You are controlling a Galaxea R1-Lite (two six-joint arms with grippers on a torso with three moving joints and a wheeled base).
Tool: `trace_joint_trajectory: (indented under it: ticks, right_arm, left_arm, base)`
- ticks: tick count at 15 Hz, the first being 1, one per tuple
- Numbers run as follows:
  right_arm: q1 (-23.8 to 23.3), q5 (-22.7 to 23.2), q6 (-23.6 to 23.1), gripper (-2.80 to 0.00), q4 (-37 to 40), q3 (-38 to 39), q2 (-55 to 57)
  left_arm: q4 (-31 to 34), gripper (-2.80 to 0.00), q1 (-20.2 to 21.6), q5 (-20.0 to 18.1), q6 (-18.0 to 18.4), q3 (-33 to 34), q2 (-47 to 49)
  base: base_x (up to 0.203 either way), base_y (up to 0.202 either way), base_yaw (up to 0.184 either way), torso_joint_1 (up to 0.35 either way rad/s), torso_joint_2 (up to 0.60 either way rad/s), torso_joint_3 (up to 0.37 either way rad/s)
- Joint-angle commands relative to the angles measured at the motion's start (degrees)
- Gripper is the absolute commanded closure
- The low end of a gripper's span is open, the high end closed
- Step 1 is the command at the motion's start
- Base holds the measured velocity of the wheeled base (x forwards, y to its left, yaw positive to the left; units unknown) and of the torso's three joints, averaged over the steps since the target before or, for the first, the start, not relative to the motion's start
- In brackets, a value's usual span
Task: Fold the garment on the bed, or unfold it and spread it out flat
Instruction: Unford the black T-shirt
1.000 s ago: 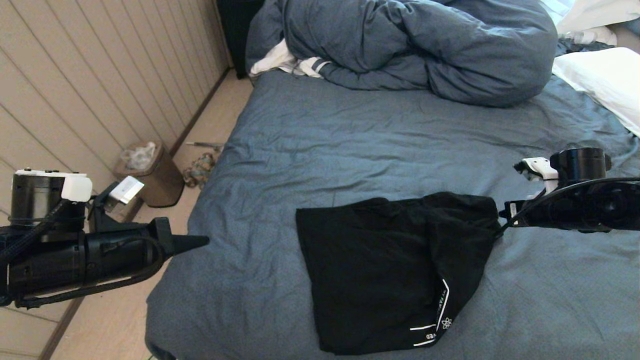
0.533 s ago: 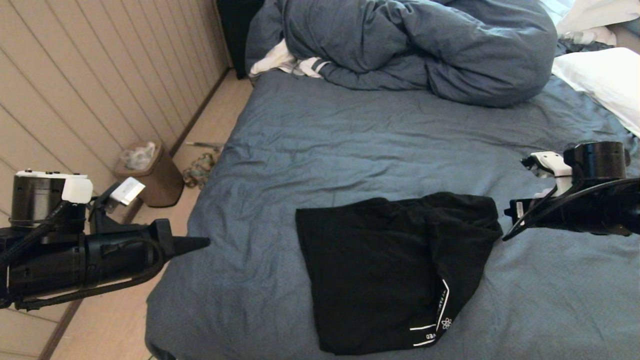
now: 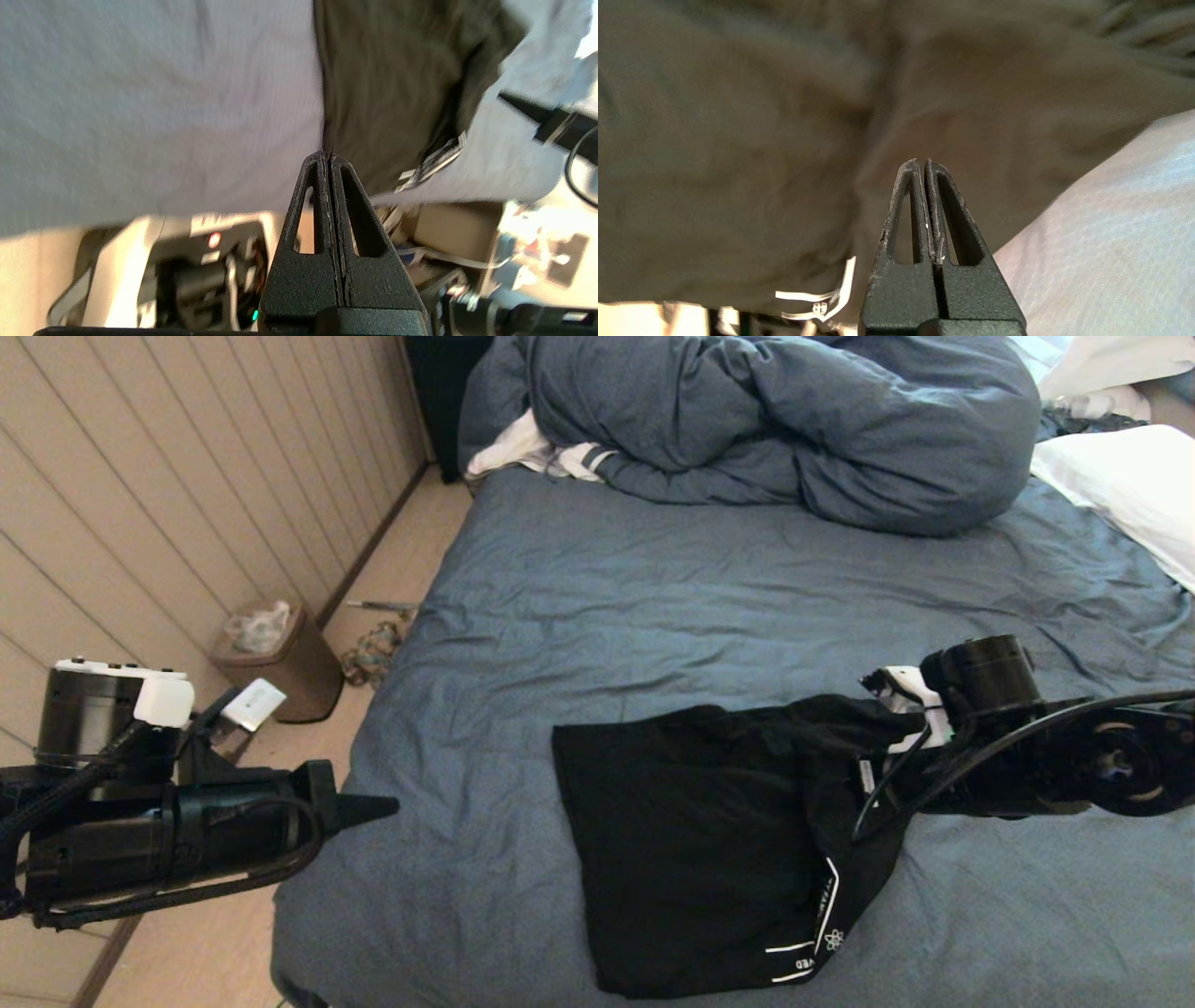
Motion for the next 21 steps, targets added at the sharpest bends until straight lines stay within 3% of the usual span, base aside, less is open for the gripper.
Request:
trace_joint_trajectory:
  ticks: [1,3,4,8,17,18,21]
  right_arm:
    - [2.96,-3.39,0.14,0.00,1.41,-1.42,2.40]
    - [5.17,-6.03,-0.09,0.00,3.22,-2.70,2.63]
    - [6.27,-6.67,-0.11,-2.80,4.31,-3.54,2.76]
    - [8.23,-8.00,-0.11,-2.80,8.00,-6.88,4.73]
    - [7.57,-17.15,-0.63,-2.80,10.41,-20.29,16.42]
    - [7.50,-17.30,-0.48,0.00,10.32,-19.90,16.51]
    - [7.29,-17.32,-0.46,0.00,10.32,-18.63,15.58]
  left_arm:
    - [0.87,0.00,-2.36,1.10,-0.26,-0.25,-0.34]
    - [1.22,0.00,-5.09,1.92,-0.52,-0.02,0.19]
    - [1.17,0.00,-6.30,1.98,-1.23,0.09,0.57]
    - [0.70,0.00,-6.98,1.99,-2.41,0.22,0.70]
    - [0.62,0.00,-7.04,1.93,-2.32,0.47,0.55]
    - [0.62,0.00,-7.07,1.98,-2.32,0.56,0.36]
    - [0.62,0.00,-7.07,1.91,-2.23,0.65,0.26]
  base:
    - [0.000,0.000,0.000,0.000,0.00,0.000]
    - [0.000,0.000,0.000,0.000,0.00,0.000]
    - [0.000,0.000,0.000,0.000,0.00,0.000]
    - [0.000,0.000,0.000,0.000,0.00,0.000]
    - [0.000,0.000,0.000,0.000,0.00,0.000]
    - [0.000,0.000,0.000,0.000,0.00,0.000]
    - [0.000,0.000,0.000,0.000,0.00,0.000]
